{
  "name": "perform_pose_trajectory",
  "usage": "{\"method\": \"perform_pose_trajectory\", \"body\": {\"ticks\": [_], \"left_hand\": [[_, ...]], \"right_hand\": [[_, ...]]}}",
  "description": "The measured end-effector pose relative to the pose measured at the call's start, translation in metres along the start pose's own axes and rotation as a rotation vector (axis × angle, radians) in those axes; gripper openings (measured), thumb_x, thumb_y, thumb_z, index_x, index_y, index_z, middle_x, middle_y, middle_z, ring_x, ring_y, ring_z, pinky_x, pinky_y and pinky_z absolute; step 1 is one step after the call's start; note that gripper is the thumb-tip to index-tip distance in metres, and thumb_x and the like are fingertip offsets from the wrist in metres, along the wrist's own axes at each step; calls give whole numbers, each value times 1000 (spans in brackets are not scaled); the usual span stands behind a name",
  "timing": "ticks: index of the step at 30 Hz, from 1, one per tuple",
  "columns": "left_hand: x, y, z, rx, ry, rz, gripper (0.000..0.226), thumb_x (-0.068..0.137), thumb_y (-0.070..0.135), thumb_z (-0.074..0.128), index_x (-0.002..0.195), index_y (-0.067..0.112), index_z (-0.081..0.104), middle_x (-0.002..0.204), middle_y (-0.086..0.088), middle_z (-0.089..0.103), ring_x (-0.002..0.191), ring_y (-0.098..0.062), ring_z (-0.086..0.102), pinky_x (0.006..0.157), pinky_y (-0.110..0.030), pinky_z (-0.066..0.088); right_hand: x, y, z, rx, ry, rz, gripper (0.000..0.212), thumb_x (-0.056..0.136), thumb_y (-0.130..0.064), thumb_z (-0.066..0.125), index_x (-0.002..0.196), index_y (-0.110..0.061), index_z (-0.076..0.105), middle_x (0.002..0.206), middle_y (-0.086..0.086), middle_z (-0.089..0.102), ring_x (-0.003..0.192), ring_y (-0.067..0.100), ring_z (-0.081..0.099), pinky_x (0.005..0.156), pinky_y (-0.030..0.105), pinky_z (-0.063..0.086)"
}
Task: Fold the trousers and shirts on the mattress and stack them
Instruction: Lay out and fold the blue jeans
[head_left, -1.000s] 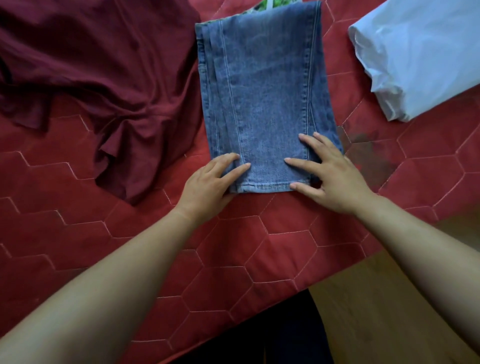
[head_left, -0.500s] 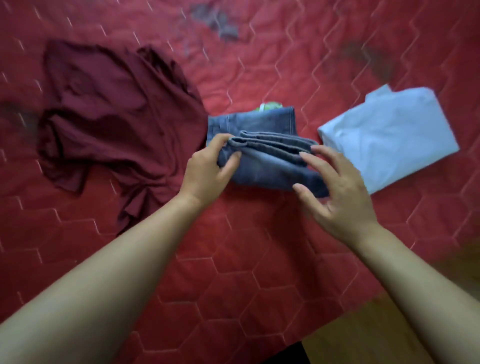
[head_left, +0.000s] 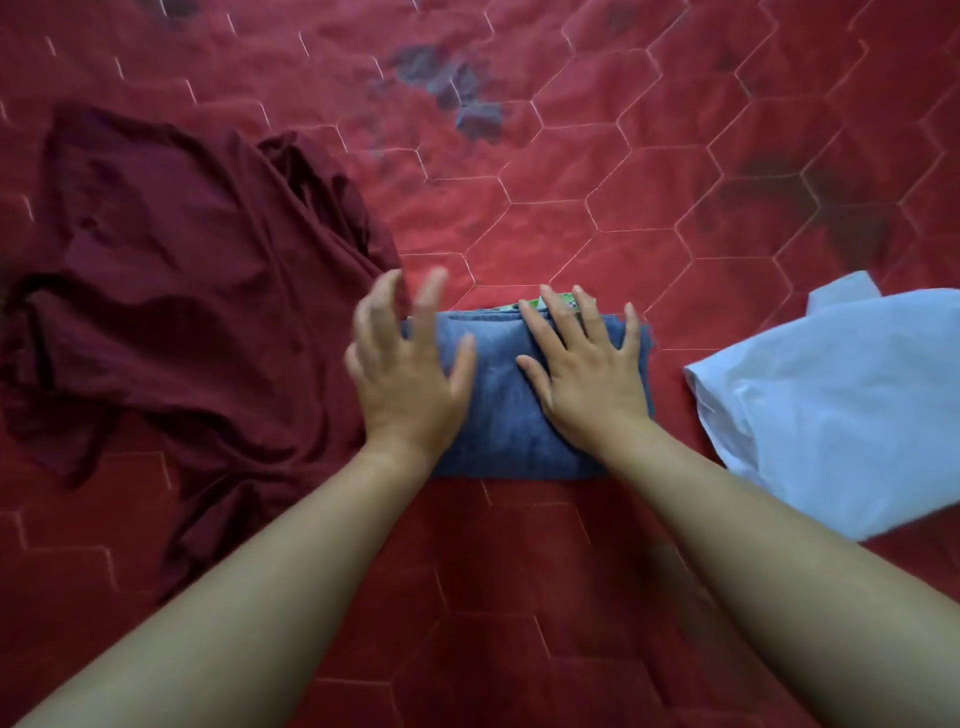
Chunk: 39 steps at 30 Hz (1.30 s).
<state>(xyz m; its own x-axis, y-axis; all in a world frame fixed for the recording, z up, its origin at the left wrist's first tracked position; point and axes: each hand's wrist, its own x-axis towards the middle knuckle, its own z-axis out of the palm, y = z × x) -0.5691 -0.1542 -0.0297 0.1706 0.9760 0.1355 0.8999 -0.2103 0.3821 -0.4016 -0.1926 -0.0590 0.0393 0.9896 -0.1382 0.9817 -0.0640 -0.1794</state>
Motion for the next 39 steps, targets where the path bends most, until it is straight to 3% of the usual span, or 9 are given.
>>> {"method": "perform_pose_trajectory", "body": {"ticks": [2, 7, 11, 15, 22, 27, 32, 35, 39], "left_hand": [[-7, -8, 16, 152, -122, 245, 51, 86, 48, 43, 135, 35, 47, 144, -7, 41, 132, -31, 38, 97, -51, 35], [-1, -24, 36, 116, -327, 59, 54, 87, 55, 26, 139, 43, 36, 149, -5, 32, 137, -27, 26, 100, -53, 35], [0, -22, 38, 139, -358, 43, 53, 89, 56, 24, 140, 45, 33, 152, -7, 25, 139, -27, 20, 102, -49, 30], [-22, -3, 33, 60, -240, -216, 57, 89, 53, 45, 143, 42, 29, 154, -14, 13, 139, -32, 17, 105, -49, 28], [-48, 31, 26, -24, -221, -743, 75, 88, 59, 43, 147, 40, 0, 119, -20, 43, 101, -40, 52, 83, -51, 44], [-54, 21, 19, 23, -288, -643, 74, 90, 58, 36, 147, 38, -6, 127, -18, 41, 116, -38, 44, 91, -54, 37], [-90, 17, 5, 6, -291, -426, 74, 89, 51, 45, 148, 37, 2, 153, -10, 10, 139, -27, 13, 106, -61, 15], [-123, 19, -3, -90, -313, -366, 76, 86, 48, 54, 147, 32, 11, 149, -10, 14, 134, -28, 22, 103, -53, 26], [-159, 25, -2, -308, -488, -555, 89, 84, 51, 58, 149, 26, 3, 143, -18, 25, 129, -37, 32, 107, -41, 26]], "right_hand": [[8, 1, 8, -8, 20, -27, 56, 94, -50, 26, 145, -27, 32, 151, -1, 32, 140, 25, 25, 107, 61, 12], [12, 7, 6, 78, 63, -75, 53, 92, -48, 37, 141, -27, 38, 151, -1, 31, 140, 24, 24, 109, 56, 8], [-14, 15, -4, 153, 148, 252, 53, 86, -54, 47, 137, -44, 38, 154, 4, 22, 139, 33, 21, 105, 60, 17], [-50, 17, 2, 652, 77, 389, 68, 84, -51, 54, 137, -60, 13, 151, 7, 14, 138, 23, 22, 108, 26, 20], [-33, 25, 13, 692, -18, 382, 68, 82, -61, 48, 131, -69, 2, 144, 7, 28, 127, 29, 38, 98, 30, 29], [-42, 27, 9, 823, -63, 398, 71, 82, -54, 58, 131, -70, 8, 133, 12, 49, 123, 27, 48, 96, 26, 34], [-98, 20, 10, 801, 9, 498, 73, 80, -53, 61, 131, -69, 11, 128, 11, 55, 119, 26, 52, 94, 25, 36], [-146, 26, 9, 750, 4, 567, 72, 79, -55, 60, 130, -70, 11, 129, 11, 55, 117, 27, 53, 91, 25, 35], [-196, 31, 13, 723, -14, 625, 72, 80, -53, 60, 129, -71, 11, 132, 10, 54, 120, 27, 51, 92, 27, 37]]}}
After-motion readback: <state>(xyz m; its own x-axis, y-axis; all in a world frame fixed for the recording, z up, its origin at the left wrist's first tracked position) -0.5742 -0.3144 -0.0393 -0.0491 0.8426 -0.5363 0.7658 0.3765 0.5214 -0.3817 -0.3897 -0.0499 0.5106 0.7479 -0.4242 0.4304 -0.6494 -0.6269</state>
